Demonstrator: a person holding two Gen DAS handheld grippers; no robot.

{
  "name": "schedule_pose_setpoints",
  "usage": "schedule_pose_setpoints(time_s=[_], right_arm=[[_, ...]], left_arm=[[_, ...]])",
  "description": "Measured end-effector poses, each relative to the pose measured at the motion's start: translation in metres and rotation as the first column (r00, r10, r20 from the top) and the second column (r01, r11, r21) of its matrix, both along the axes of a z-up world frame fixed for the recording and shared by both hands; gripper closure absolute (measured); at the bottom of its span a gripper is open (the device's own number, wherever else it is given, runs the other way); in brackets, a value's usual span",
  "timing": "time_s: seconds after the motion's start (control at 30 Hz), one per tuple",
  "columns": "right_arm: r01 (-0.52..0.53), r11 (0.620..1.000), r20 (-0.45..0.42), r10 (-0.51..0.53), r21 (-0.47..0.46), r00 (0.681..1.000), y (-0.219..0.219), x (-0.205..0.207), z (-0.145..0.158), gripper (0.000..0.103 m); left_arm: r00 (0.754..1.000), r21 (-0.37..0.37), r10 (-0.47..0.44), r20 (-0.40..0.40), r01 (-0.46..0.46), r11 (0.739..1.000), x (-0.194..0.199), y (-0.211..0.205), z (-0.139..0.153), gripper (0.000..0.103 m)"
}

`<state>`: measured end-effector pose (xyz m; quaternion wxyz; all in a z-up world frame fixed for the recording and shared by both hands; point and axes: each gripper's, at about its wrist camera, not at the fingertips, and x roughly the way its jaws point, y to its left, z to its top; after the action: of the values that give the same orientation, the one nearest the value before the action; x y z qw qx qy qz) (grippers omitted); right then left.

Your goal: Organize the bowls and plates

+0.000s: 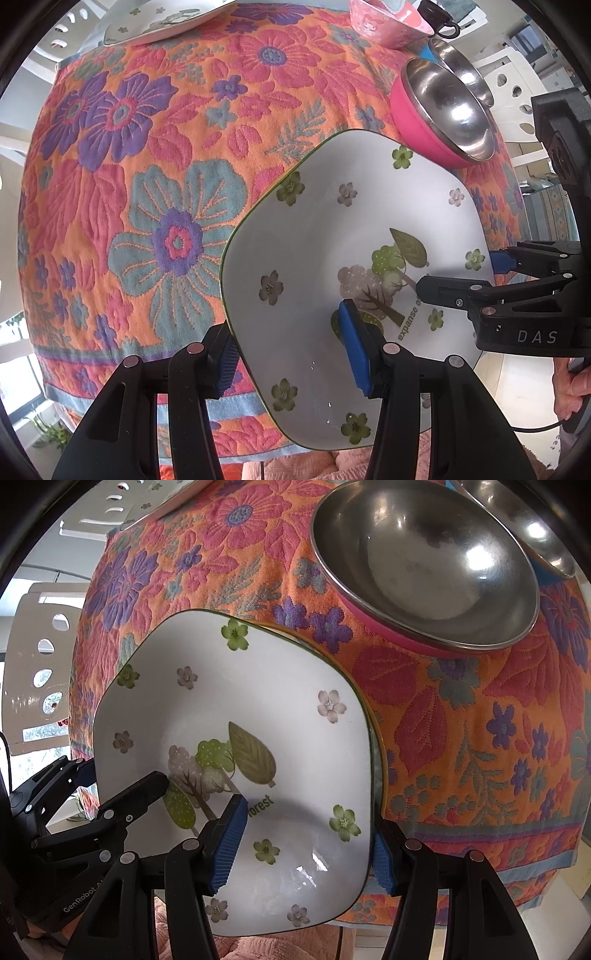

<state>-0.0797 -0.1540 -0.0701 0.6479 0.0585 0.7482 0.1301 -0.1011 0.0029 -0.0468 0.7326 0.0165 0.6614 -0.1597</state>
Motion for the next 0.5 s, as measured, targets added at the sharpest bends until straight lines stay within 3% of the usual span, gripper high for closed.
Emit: schedule_pose_setpoints(time_s=[0.23, 0.5], right_arm=[[0.013, 1.0, 0.002, -0.013, 0.01, 1.0, -0.0023, -0.0037, -0.0001, 0.044], [0.026, 0.999, -0.001, -0.026, 0.028, 1.0, -0.008, -0.0062, -0.0005, 0.044]], left_arm=[[1.0, -0.027, 0.025, -0.016, -0.025, 0.999, -0.0001, 0.0078, 0.0021, 0.057], [1.0, 0.025, 0.009, 0.009, -0.009, 1.0, -0.0015, 0.0067, 0.0069, 0.056]])
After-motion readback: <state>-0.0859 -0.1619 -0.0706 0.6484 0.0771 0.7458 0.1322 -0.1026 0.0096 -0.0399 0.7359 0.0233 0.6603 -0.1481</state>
